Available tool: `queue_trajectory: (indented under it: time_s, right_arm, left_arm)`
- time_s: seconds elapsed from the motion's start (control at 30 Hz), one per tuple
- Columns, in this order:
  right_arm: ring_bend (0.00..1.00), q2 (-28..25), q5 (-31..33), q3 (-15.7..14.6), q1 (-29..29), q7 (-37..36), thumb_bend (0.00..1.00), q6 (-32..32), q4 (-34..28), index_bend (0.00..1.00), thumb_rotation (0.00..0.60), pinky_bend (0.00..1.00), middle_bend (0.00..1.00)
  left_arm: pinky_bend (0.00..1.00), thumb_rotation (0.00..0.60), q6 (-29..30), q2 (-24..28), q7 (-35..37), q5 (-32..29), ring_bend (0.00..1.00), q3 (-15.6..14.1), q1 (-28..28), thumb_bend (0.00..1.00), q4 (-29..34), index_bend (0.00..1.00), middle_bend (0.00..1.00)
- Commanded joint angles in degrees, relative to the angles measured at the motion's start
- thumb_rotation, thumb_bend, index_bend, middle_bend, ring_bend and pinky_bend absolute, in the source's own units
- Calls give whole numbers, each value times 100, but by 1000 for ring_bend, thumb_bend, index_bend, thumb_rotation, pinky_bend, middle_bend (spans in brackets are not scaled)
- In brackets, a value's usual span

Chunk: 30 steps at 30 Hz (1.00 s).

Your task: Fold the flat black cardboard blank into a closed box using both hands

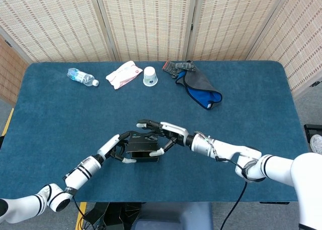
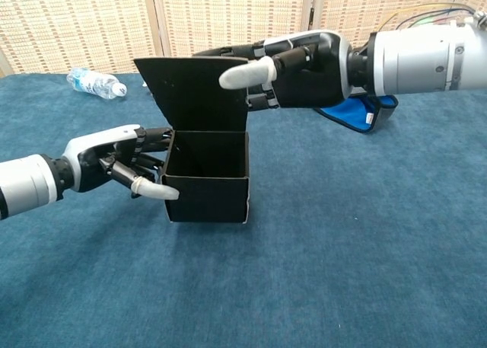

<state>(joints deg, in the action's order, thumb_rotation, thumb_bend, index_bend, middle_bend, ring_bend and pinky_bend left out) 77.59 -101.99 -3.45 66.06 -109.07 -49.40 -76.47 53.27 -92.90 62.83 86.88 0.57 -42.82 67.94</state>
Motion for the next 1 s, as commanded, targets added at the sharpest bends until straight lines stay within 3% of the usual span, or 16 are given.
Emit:
queue_trajectory:
  time_s: [0.03,0.47,0.77,1.0]
  right_arm:
    - [0,-89,-85,-120,96,101,0,17,-55,0,600,72,0]
    - [0,-114,109,-136,216,648,0,-57,-241,0,600,42,0]
    - [0,-458,-15,-284,163,918,0,-393,-511,0,600,42,0]
    - [0,-256,396,-114,275,1120,0,9,-550,0,600,42,5]
  left_arm:
    - [754,600,-15,-25,15,-18,574,10,13,147,-7,232,243]
    - [754,600,-122,-61,-60,-42,574,32,15,147,1,232,243]
    - [754,600,-266,-49,-70,-173,574,63,60,147,-60,229,243]
    - [754,600,-367,-149,-298,-233,574,112,40,147,-84,229,243]
